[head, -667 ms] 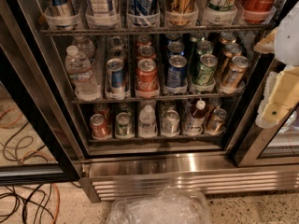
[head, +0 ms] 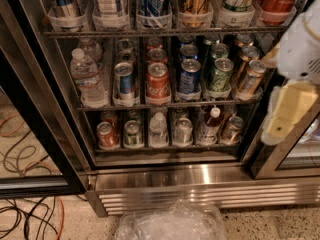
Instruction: Pick water bottle from middle shelf of fridge
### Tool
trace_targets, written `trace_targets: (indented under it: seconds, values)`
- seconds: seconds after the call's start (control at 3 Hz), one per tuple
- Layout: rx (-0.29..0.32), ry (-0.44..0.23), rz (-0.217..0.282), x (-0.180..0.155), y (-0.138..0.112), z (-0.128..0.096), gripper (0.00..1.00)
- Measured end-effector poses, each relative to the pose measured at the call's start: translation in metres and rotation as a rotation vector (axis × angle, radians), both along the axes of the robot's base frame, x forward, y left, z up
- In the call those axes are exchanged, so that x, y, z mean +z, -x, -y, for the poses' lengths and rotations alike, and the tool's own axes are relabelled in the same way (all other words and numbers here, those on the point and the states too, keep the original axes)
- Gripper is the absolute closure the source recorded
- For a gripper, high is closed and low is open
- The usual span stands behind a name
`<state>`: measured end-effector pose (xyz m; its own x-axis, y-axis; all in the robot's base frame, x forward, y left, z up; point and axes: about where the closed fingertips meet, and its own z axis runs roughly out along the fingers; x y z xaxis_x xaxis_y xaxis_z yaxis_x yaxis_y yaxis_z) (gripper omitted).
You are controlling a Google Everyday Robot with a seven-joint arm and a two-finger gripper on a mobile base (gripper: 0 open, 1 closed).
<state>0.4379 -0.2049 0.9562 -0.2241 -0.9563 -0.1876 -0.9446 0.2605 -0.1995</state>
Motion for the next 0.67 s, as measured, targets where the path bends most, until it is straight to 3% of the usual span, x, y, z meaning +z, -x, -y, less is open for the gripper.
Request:
trace_targets:
  seconds: [0.33,0.67]
  values:
    - [-0.047,-0.065,-0.064,-0.040,0.004,-0.026,0.00]
    - [0.032,-0.092,-0.110,-0.063,0.000,-0.061,0.00]
